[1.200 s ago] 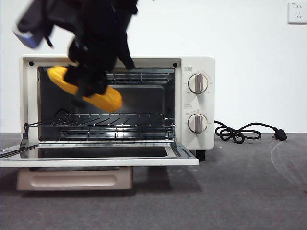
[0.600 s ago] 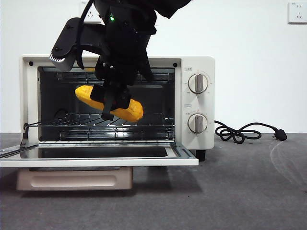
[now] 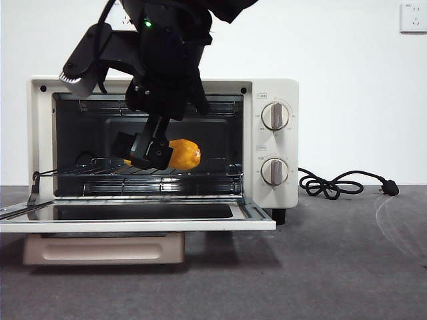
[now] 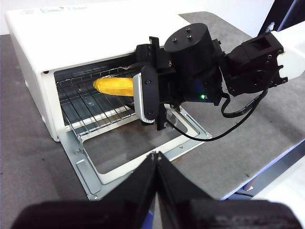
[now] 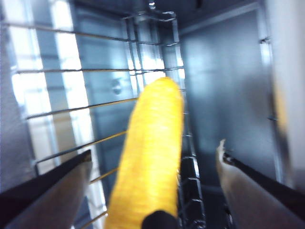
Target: Take the corn from the table,put the corn in the oven
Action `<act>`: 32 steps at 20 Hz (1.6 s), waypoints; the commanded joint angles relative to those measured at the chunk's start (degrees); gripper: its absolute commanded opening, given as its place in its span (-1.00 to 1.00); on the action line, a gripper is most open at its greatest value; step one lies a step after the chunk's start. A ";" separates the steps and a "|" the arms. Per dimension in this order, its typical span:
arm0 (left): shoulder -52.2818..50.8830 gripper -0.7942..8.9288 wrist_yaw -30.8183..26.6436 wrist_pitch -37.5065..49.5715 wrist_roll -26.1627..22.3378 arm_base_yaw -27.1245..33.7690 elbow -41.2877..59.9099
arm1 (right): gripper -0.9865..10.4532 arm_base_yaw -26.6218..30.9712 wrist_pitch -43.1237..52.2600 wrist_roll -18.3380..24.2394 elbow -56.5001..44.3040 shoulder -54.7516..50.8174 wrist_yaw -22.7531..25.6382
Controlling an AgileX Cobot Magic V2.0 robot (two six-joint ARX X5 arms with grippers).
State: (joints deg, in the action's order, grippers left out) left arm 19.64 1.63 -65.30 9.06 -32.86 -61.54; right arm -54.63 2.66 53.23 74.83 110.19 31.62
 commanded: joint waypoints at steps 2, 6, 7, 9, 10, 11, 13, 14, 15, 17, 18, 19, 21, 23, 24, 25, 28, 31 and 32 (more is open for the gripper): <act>-0.15 -0.85 -0.20 0.20 -0.33 -0.22 -0.15 | -0.06 -0.90 0.35 -1.22 -0.09 0.55 2.12; -0.09 -0.85 -0.20 0.31 -0.59 -0.22 -0.15 | -0.06 -2.34 0.31 -1.31 -0.09 0.52 3.37; -0.04 -0.85 -0.22 0.31 -0.77 -0.22 -0.15 | -0.06 -2.75 0.31 -1.62 -0.09 0.52 3.52; 0.02 -0.85 -0.39 0.39 -1.05 -0.22 -0.15 | -0.06 -3.78 0.26 -2.73 -0.09 0.52 3.65; 0.04 -0.85 -0.42 0.44 -1.40 -0.20 -0.15 | -0.06 -4.28 0.28 -2.95 -0.09 0.52 3.80; 0.04 -0.85 -0.44 0.57 -1.79 -0.22 -0.15 | -0.06 -4.85 0.31 -3.26 -0.07 0.52 3.93; 0.24 -0.85 -0.81 0.74 -1.84 -0.22 -0.15 | -0.06 -6.05 0.17 -3.91 -0.07 0.52 4.04; 0.28 -0.85 -1.42 0.68 -1.84 -0.22 -0.15 | -0.06 -6.78 -0.07 -4.09 -0.07 0.52 4.09; 0.52 -0.85 -1.95 0.68 -1.88 -0.22 -0.15 | -0.06 -7.56 -0.20 -4.26 -0.07 0.52 4.35; 0.77 -0.85 -2.67 0.68 -2.29 -0.22 -0.15 | -0.06 -9.16 -0.55 -4.28 -0.07 0.52 5.40; 0.98 -0.85 -3.21 0.72 -2.34 -0.24 -0.15 | -0.06 -10.10 -0.85 -4.42 -0.07 0.50 6.12; 1.11 -0.85 -3.63 0.72 -2.58 -0.24 -0.15 | -0.06 -10.88 -1.27 -4.94 -0.04 0.28 6.64; 1.62 -0.85 -5.01 1.18 -3.83 -0.24 -0.15 | -0.06 -12.81 -2.80 -7.02 -0.04 -0.28 7.04; 2.12 -0.85 -6.43 2.01 -4.79 -0.24 -0.15 | -0.06 -14.51 -4.09 -9.77 -0.04 -1.07 7.54; 2.56 -0.85 -7.56 2.80 -5.35 -0.24 -0.15 | -0.06 -15.58 -5.05 -12.04 -0.04 -1.79 7.89; 2.89 -0.85 -8.39 3.58 -5.95 -0.24 -0.15 | -0.06 -16.41 -6.03 -14.03 -0.04 -2.47 8.22; 4.55 -0.85 -11.17 6.84 -9.20 -0.24 -0.15 | -0.06 -19.26 -10.95 -20.72 -0.04 -5.27 8.22; 7.04 -0.85 -13.97 10.67 -12.20 -0.24 -0.15 | -0.06 -22.12 -16.94 -26.82 -0.04 -8.83 8.00; 8.15 -0.85 -14.38 12.00 -12.96 -0.24 -0.15 | -0.07 -23.06 -19.19 -28.61 -0.04 -10.12 7.41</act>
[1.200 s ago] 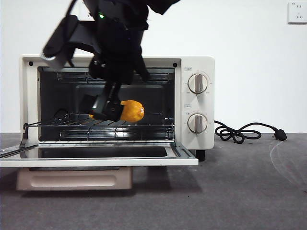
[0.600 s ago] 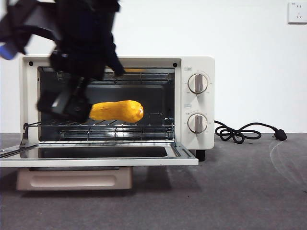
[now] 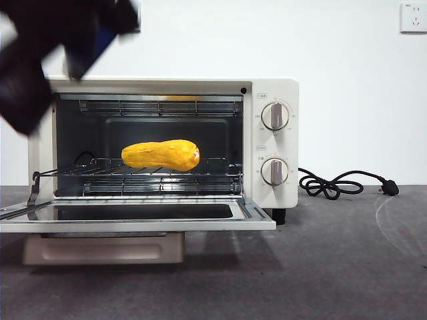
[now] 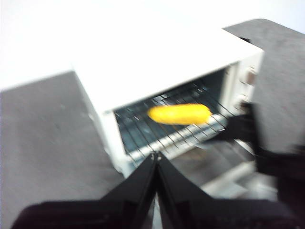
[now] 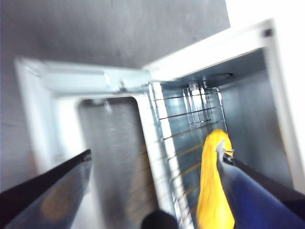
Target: Take the corn from the table,put the corn in the oven
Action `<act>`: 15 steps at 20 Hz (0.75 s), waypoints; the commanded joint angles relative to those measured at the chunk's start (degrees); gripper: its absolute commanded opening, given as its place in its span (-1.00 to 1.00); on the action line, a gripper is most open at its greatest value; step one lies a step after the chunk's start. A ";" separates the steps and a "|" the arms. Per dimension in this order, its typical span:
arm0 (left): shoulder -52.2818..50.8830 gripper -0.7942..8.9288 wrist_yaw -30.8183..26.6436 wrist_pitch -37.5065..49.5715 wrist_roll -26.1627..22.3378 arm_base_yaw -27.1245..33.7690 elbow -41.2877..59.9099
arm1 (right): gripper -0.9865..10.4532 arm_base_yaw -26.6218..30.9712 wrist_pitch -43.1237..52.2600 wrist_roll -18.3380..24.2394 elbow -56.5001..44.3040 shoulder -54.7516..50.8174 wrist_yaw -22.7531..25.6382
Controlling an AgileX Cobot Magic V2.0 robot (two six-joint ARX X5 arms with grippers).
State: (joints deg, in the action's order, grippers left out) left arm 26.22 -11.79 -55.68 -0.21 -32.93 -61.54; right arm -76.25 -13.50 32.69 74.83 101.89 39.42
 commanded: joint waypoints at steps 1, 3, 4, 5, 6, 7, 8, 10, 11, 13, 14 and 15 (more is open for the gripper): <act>2.67 -0.85 -1.18 3.56 -4.42 -0.17 -0.15 | -0.07 -2.32 -4.87 -9.66 -0.04 -2.97 -0.68; 5.46 -0.85 -1.38 5.86 -6.29 -0.15 -0.15 | -0.17 -4.15 -9.27 -13.07 -0.04 -5.86 -1.36; 6.84 -0.85 -1.38 6.69 -7.17 -0.11 -0.15 | -0.23 -4.94 -11.02 -14.29 -0.04 -7.10 -1.53; 8.57 -0.85 -1.36 7.58 -7.96 0.00 -0.15 | -0.33 -5.81 -13.16 -15.98 -0.04 -8.61 -1.57; 10.29 -0.85 -1.36 8.37 -8.48 0.17 -0.15 | -0.44 -6.56 -15.21 -17.62 -0.04 -10.08 -1.64; 11.87 -0.85 -1.36 8.85 -9.03 0.42 -0.15 | -0.54 -7.15 -16.85 -18.86 -0.04 -11.34 -1.75; 13.70 -0.85 -1.36 9.25 -9.57 0.81 -0.15 | -0.64 -7.72 -18.88 -20.13 -0.04 -12.92 -1.88; 16.96 -0.85 -1.31 9.94 -10.40 2.16 -0.15 | -0.78 -8.46 -22.56 -22.49 -0.04 -15.72 -2.38; 18.64 -0.85 -1.22 10.19 -10.47 3.28 -0.15 | -0.83 -8.57 -24.50 -23.87 -0.04 -17.38 -2.58; 21.59 -0.85 0.76 10.58 -10.56 6.10 -0.13 | -0.84 -8.55 -28.09 -25.97 -0.02 -20.17 -3.15; 22.99 -0.85 3.58 10.58 -10.56 8.04 -0.13 | -0.84 -8.55 -30.03 -27.10 -0.02 -21.81 -3.45; 24.15 -0.85 7.37 10.49 -10.54 10.34 -0.07 | -0.84 -8.44 -31.98 -28.02 -0.04 -23.32 -3.96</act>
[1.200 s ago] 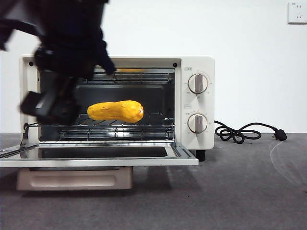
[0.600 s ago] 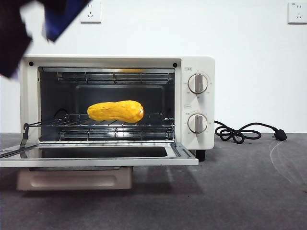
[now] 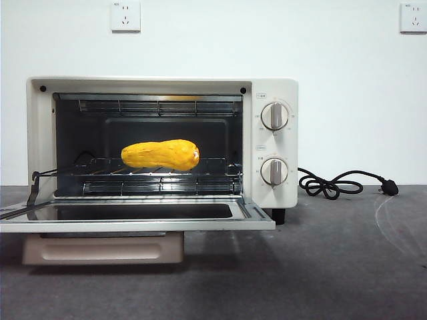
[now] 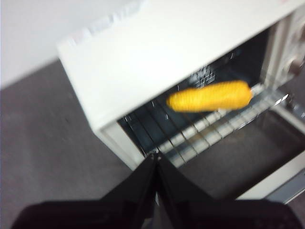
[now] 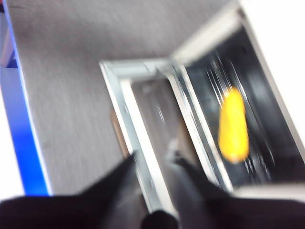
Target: Take the corn from the table,put the corn in the oven
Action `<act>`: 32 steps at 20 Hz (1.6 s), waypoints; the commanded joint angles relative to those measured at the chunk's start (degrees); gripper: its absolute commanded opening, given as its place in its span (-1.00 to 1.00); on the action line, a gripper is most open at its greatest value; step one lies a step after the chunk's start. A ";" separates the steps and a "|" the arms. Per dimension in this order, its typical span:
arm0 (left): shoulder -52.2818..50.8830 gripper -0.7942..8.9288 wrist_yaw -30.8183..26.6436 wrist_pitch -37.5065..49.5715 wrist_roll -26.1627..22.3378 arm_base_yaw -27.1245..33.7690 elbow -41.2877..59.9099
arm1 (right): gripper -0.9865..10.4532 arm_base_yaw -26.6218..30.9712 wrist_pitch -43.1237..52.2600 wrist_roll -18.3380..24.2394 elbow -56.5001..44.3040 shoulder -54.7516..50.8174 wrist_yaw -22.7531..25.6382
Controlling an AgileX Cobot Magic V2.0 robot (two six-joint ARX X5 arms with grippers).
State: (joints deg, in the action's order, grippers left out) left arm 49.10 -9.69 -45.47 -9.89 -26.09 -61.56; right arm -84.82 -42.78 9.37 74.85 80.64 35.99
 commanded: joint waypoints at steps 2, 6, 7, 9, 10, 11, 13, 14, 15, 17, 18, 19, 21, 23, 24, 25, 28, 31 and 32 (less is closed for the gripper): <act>3.30 -0.85 13.18 -0.13 -0.74 8.33 0.07 | -0.84 0.57 -5.70 -5.95 -0.07 -4.79 -1.18; 5.99 -0.85 26.05 -1.81 0.52 19.80 0.85 | -0.84 3.98 -10.01 -6.38 -0.07 -9.99 -4.46; 6.12 -0.85 28.46 -2.40 0.79 22.34 1.36 | -0.84 5.16 -10.67 -6.40 -0.07 -10.84 -5.70; 6.05 -0.85 33.68 -3.65 0.87 28.06 3.19 | -0.84 8.52 -11.96 -6.40 -0.07 -12.79 -9.66; 5.92 -0.85 35.76 -4.04 0.85 30.36 4.28 | -0.84 10.23 -12.33 -6.40 -0.07 -13.38 -11.76; 5.81 -0.85 38.12 -4.22 0.94 32.81 5.81 | -0.84 12.37 -12.66 -6.36 -0.07 -13.94 -14.32; 5.51 -0.85 42.14 -4.00 1.38 36.61 9.31 | -0.84 16.68 -13.27 -6.38 -0.07 -14.62 -19.56; 5.42 -0.85 43.82 -3.72 1.57 38.23 11.34 | -0.84 19.12 -13.77 -6.36 -0.07 -14.67 -22.82; 5.35 -0.85 45.07 -3.08 1.79 39.45 13.46 | -0.84 21.66 -14.45 -6.29 -0.07 -14.67 -26.12; 5.33 -0.85 46.45 -2.03 1.81 40.89 17.29 | -0.84 26.56 -16.06 -5.62 -0.07 -14.45 -32.22; 5.38 -0.85 46.60 -1.53 1.81 41.38 19.19 | -0.84 29.20 -16.98 -4.76 -0.07 -14.32 -35.28; 5.44 -0.85 46.62 -1.01 1.81 41.64 20.70 | -0.84 31.34 -17.68 -4.04 -0.07 -14.05 -37.88; 6.40 -0.85 46.75 0.48 1.99 42.34 23.80 | -0.84 37.97 -20.17 0.33 -0.07 -13.60 -47.67; 8.37 -0.85 48.06 0.98 1.99 43.12 23.89 | -0.84 44.76 -23.28 5.27 -0.07 -13.35 -58.03; 9.79 -0.85 48.94 1.42 2.01 43.54 23.89 | -0.84 47.91 -25.00 7.80 -0.07 -13.27 -62.23; 11.80 -0.85 49.29 1.90 2.27 43.93 23.89 | -0.84 50.42 -25.73 8.74 -0.07 -13.07 -65.24; 19.06 -0.85 49.16 2.54 2.51 44.70 23.87 | -0.84 55.89 -25.53 9.22 -0.07 -13.00 -67.71; 26.49 -0.85 49.18 4.55 4.24 44.70 23.87 | -0.84 57.86 -25.57 9.07 -0.07 -12.98 -67.87; 28.30 -0.85 49.22 5.18 5.01 44.68 23.82 | -0.84 57.86 -25.75 9.07 -0.07 -12.98 -67.98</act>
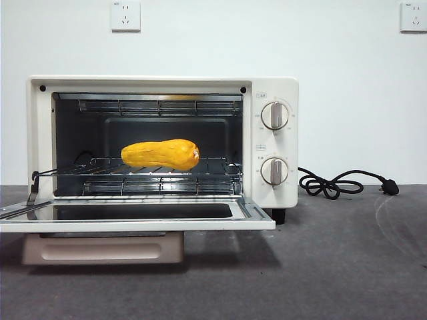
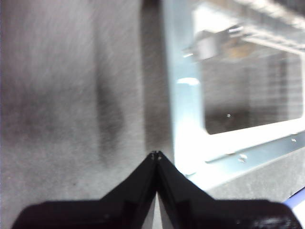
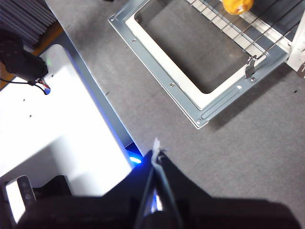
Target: Take the corn from the table,put the corn in the oven
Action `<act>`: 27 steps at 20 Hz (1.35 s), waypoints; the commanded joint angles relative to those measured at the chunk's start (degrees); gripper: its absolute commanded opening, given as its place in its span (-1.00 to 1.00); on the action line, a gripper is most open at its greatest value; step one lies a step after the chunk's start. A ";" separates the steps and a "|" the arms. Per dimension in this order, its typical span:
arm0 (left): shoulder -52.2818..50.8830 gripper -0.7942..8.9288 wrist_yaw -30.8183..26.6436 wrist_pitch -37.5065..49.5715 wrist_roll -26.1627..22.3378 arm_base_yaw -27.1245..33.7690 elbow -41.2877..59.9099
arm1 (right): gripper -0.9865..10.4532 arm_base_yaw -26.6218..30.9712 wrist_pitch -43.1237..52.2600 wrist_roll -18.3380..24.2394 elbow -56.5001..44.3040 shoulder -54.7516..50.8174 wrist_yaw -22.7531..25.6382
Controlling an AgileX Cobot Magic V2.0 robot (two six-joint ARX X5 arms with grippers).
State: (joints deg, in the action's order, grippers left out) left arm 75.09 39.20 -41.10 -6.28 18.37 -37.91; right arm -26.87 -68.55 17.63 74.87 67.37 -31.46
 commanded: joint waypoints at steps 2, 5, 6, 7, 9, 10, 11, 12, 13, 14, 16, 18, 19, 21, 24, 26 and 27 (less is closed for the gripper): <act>5.84 -0.85 0.52 1.01 1.62 0.17 -0.24 | -0.84 -0.09 -0.31 0.81 -0.09 0.28 -0.52; 8.98 -0.85 1.99 0.87 1.62 0.17 -0.44 | -0.84 -0.09 -0.24 0.83 -0.09 0.28 -0.52; 9.44 -0.85 2.34 0.87 1.62 0.17 -0.46 | -0.84 -0.09 -0.24 0.81 -0.09 0.28 -0.52; 9.70 -0.85 2.97 0.92 1.62 0.00 -0.46 | -0.84 -0.09 -0.24 0.83 -0.09 0.28 -0.50; 9.84 -0.85 4.74 0.87 1.57 -0.42 -0.46 | -0.84 -0.09 -0.17 0.87 -0.09 0.28 -0.50; 9.90 -0.85 5.62 0.87 1.55 -0.72 -0.46 | -0.84 -0.09 0.02 0.85 -0.09 0.28 -0.50; 10.01 -0.85 6.16 0.87 1.53 -1.31 -0.46 | -0.84 -0.09 0.22 0.87 -0.09 0.28 -0.50; 10.14 -0.85 6.23 0.85 1.51 -1.88 -0.46 | -0.84 -0.09 0.42 0.87 -0.09 0.28 -0.50; 10.36 -0.85 6.23 0.83 1.42 -2.56 -0.46 | -0.84 -0.09 0.57 0.87 -0.09 0.28 -0.52; 10.43 -0.85 6.25 0.66 1.09 -3.17 -0.46 | -0.84 -0.09 0.70 0.85 -0.09 0.28 -0.52; 10.43 -0.85 7.17 0.39 0.98 -4.17 -0.46 | -0.84 -0.09 0.68 0.85 -0.09 0.28 -0.50; 10.43 -0.85 10.91 0.11 0.22 -4.39 -0.46 | -0.84 -0.09 0.68 0.85 -0.09 0.28 -0.50; 10.43 -0.85 12.46 0.04 0.24 -4.39 -0.48 | -0.84 -0.09 0.68 0.85 -0.09 0.28 -0.52; 10.43 -0.85 13.55 -0.31 0.26 -4.31 -0.76 | -0.84 -0.09 0.70 0.85 -0.09 0.28 -0.52; 10.40 -0.85 13.53 -3.30 0.22 -4.31 -2.89 | -0.84 -0.09 0.70 0.85 -0.09 0.28 -0.50; 10.40 -0.85 13.53 -6.12 0.15 -4.33 -6.01 | -0.84 -0.09 0.72 0.85 -0.09 0.28 -0.52; 10.40 -0.85 13.51 -7.63 0.00 -4.33 -8.07 | -0.84 -0.09 0.70 0.85 -0.09 0.28 -0.50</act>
State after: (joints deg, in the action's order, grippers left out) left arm 85.34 50.61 -49.32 -5.41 14.44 -45.45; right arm -26.94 -68.05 17.87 74.87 67.37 -31.59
